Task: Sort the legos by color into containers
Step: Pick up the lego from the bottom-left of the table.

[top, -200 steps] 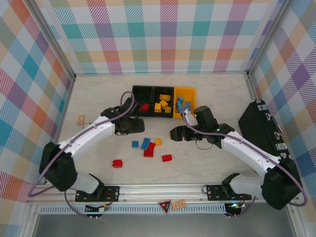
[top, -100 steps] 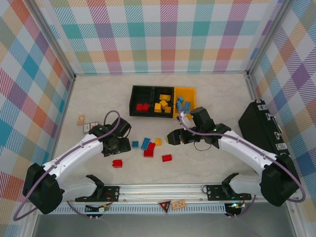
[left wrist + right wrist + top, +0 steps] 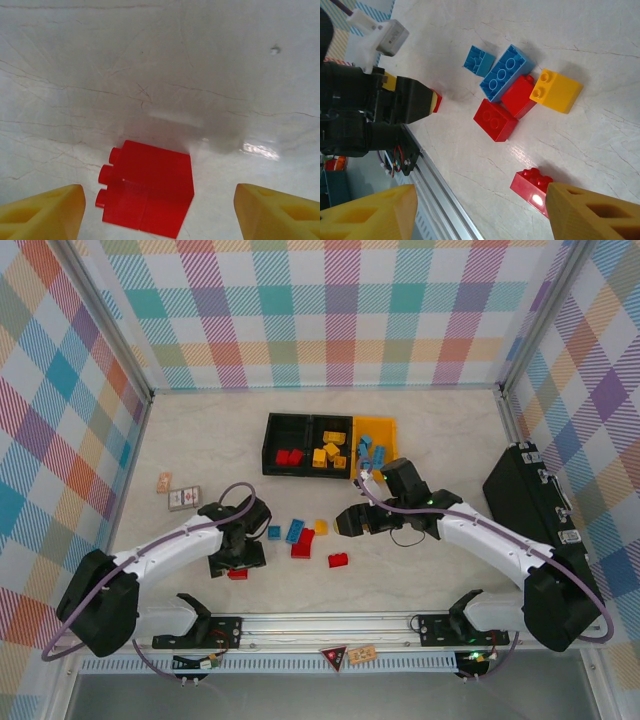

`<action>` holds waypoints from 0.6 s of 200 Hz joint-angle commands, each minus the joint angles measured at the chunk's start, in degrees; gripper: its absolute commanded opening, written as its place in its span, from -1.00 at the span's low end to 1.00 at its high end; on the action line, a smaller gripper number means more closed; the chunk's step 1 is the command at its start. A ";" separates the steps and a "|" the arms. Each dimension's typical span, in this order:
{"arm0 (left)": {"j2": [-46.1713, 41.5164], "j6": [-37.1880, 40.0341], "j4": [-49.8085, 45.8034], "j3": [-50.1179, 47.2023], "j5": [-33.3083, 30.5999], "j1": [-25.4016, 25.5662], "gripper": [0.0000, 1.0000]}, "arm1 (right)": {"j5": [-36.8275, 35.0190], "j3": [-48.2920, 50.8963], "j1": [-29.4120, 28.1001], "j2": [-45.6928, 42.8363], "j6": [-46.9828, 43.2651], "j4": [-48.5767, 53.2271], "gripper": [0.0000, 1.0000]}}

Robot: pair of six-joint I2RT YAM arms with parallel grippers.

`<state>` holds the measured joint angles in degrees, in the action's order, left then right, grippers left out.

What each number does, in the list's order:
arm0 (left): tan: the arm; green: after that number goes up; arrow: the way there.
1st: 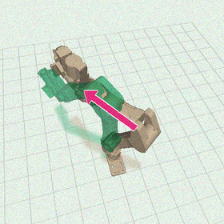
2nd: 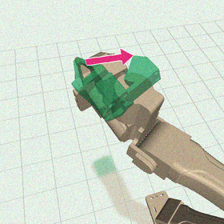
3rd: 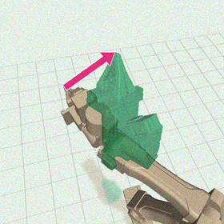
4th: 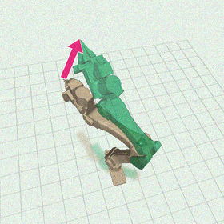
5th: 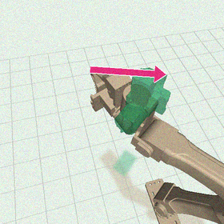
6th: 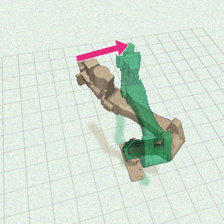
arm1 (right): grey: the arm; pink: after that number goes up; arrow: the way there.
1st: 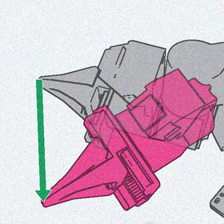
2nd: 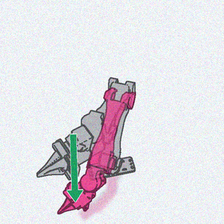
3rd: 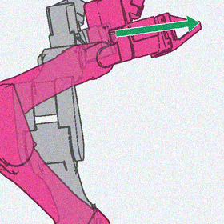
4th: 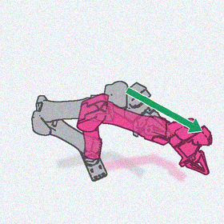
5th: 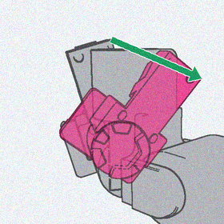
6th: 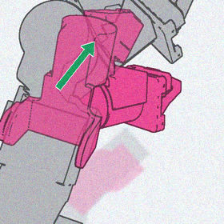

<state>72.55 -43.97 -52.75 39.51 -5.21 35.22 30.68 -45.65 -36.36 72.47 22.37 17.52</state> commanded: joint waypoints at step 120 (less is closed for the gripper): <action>5.53 7.32 -0.58 13.16 -5.03 -0.40 -0.33 | -2.56 1.57 -0.40 0.03 1.78 -2.96 0.37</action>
<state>76.16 -41.19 -50.85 46.41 -7.20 35.48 30.11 -44.56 -36.40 73.03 23.20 15.77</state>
